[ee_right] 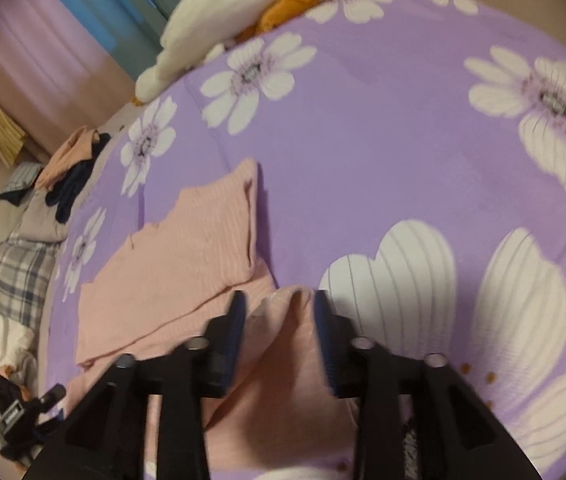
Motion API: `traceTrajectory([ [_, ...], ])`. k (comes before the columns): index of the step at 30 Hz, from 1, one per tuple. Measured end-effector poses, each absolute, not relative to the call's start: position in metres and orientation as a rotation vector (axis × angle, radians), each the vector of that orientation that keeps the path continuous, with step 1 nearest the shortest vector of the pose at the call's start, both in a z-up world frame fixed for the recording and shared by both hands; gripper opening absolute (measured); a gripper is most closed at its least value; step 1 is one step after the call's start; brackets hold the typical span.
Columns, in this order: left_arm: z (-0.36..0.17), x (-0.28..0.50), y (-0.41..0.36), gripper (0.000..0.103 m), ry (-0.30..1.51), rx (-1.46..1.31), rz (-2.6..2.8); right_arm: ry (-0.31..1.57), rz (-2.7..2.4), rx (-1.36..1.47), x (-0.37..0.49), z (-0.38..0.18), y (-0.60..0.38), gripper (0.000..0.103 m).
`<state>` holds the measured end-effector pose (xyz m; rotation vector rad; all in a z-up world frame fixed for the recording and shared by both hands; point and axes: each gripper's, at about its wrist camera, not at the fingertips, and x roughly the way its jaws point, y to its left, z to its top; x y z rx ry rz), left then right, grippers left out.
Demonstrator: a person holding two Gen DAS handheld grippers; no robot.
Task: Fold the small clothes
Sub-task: 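Lift the hem and fold it toward the collar with both grippers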
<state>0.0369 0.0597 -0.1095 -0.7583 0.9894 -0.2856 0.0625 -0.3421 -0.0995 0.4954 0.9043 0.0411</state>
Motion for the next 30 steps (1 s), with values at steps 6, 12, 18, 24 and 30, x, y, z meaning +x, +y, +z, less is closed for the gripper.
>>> traceTrajectory([
  [6, -0.118, 0.034, 0.055, 0.054, 0.992, -0.776, -0.293, 0.873, 0.131, 0.526, 0.053, -0.086, -0.334, 0.046],
  [12, -0.13, 0.037, 0.058, 0.013, 0.992, -0.796, -0.254, 0.953, 0.189, 0.506, 0.057, -0.096, -0.31, 0.046],
  [18, -0.128, 0.034, 0.067, 0.007, 0.965, -0.849, -0.254, 0.99, 0.191, 0.488, 0.06, -0.102, -0.294, 0.011],
  [24, -0.086, 0.037, 0.067, 0.005, 0.859, -0.826, -0.302, 0.866, 0.196, 0.504, 0.055, -0.069, -0.297, 0.008],
  [30, -0.042, 0.054, 0.07, 0.005, 0.77, -0.788, -0.31, 0.781, 0.247, 0.541, 0.077, -0.025, -0.302, 0.008],
])
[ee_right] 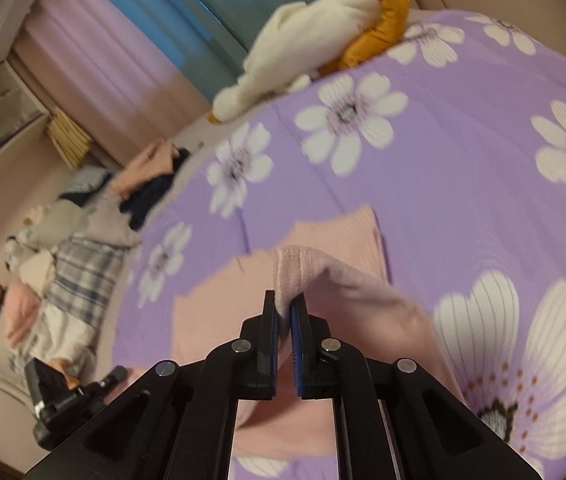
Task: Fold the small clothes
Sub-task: 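Lift the hem and fold it toward the collar with both grippers, then lower the folded hem onto the sweater and open both grippers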
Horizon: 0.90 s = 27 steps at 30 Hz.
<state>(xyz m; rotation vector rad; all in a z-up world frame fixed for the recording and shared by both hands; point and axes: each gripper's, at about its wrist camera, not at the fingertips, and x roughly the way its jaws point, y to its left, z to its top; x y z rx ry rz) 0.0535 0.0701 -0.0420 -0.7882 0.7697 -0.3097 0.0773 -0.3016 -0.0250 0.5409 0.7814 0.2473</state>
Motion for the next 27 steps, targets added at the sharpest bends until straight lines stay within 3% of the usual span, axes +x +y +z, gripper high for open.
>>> traceTrajectory([
  [6, -0.036, 0.089, 0.075, 0.005, 0.774, -0.762, -0.263, 0.819, 0.235, 0.528, 0.12, -0.017, -0.305, 0.008],
  [13, -0.068, 0.141, 0.077, 0.005, 0.845, -0.74, -0.202, 0.96, 0.129, 0.486, 0.178, -0.073, -0.31, 0.008],
  [27, -0.111, 0.175, 0.083, 0.006, 0.929, -0.739, -0.108, 1.028, 0.086, 0.378, 0.199, -0.112, -0.304, 0.008],
])
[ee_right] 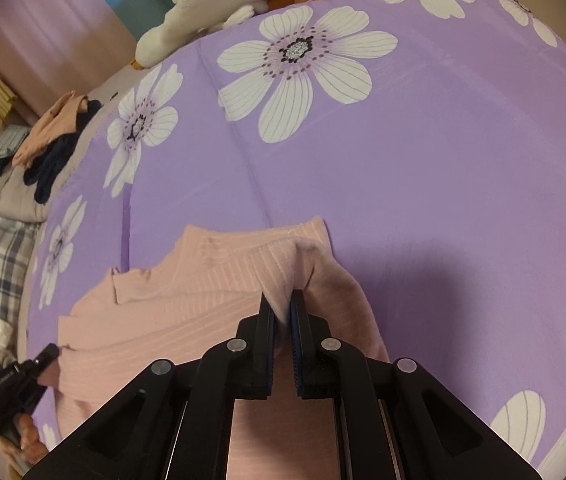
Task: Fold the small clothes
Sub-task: 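Lower the folded hem onto the sweater and open both grippers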
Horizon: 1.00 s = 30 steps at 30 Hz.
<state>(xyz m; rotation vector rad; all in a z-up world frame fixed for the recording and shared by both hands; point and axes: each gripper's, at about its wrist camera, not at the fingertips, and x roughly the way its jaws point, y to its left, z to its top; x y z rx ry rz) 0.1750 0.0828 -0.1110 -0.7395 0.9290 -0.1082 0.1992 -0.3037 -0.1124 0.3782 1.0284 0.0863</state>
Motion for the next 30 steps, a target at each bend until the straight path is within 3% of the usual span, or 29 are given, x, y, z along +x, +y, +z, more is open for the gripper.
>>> traceTrajectory([
  [7, -0.108, 0.188, 0.084, 0.007, 0.934, -0.784, -0.113, 1.002, 0.12, 0.416, 0.209, -0.103, -0.312, 0.008],
  [10, -0.11, 0.195, 0.083, 0.011, 0.953, -0.791, -0.107, 0.968, 0.131, 0.436, 0.214, -0.099, -0.317, 0.021],
  [12, -0.109, 0.197, 0.083, 0.028, 0.949, -0.785, -0.12, 0.935, 0.119, 0.427, 0.215, -0.096, -0.321, 0.028],
  [15, -0.105, 0.198, 0.086, 0.045, 0.907, -0.788, -0.101, 0.912, 0.101, 0.456, 0.215, -0.095, -0.332, 0.029],
  [22, -0.096, 0.198, 0.102, 0.056, 0.87, -0.762, 0.004, 0.889, 0.045, 0.507, 0.212, -0.092, -0.359, 0.031],
  [26, -0.092, 0.184, 0.11, 0.066, 0.855, -0.738, 0.023, 0.869, 0.034, 0.541, 0.205, -0.086, -0.377, 0.043],
  [30, -0.09, 0.16, 0.124, 0.068, 0.852, -0.693, 0.058, 0.927, 0.058, 0.504, 0.205, -0.089, -0.38, 0.044],
])
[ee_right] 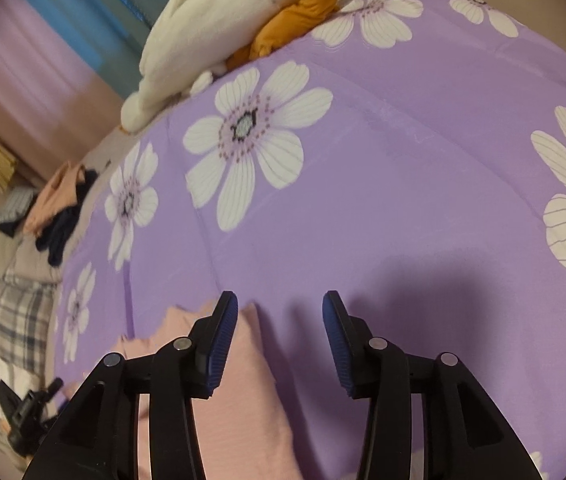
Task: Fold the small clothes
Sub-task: 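Lower the folded hem onto the sweater and open both grippers, then grasp the folded edge of the pink sweater with both grippers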
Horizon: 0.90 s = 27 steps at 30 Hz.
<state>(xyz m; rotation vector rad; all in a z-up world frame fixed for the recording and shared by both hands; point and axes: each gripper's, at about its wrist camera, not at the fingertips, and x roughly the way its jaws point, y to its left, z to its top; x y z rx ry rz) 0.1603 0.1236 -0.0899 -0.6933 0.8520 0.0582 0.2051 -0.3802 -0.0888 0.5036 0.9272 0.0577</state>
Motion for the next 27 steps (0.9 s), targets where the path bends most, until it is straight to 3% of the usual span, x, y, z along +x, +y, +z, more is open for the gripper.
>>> traceTrajectory([
  [2, -0.092, 0.149, 0.131, 0.066, 0.871, -0.695, 0.077, 0.96, 0.085, 0.466, 0.205, -0.091, -0.378, 0.044],
  [4, -0.095, 0.141, 0.133, 0.056, 0.895, -0.69, 0.055, 0.981, 0.113, 0.432, 0.206, -0.093, -0.374, 0.044],
  [5, -0.097, 0.139, 0.131, 0.045, 0.917, -0.671, 0.031, 0.993, 0.137, 0.409, 0.207, -0.095, -0.369, 0.044],
  [6, -0.098, 0.138, 0.127, 0.042, 0.941, -0.641, 0.007, 1.003, 0.164, 0.385, 0.208, -0.097, -0.362, 0.044],
  [18, -0.097, 0.181, 0.074, 0.048, 0.954, -0.395, -0.118, 1.01, 0.235, 0.104, 0.237, -0.124, -0.299, 0.044],
  [20, -0.099, 0.191, 0.07, 0.054, 0.947, -0.367, -0.111, 1.0, 0.22, 0.113, 0.24, -0.126, -0.301, 0.04],
  [23, -0.107, 0.208, 0.068, 0.054, 0.971, -0.349, -0.071, 1.003, 0.204, 0.178, 0.244, -0.13, -0.309, 0.031],
  [27, -0.119, 0.219, 0.072, 0.055, 0.989, -0.411, -0.06, 0.994, 0.202, 0.244, 0.242, -0.126, -0.321, 0.031],
])
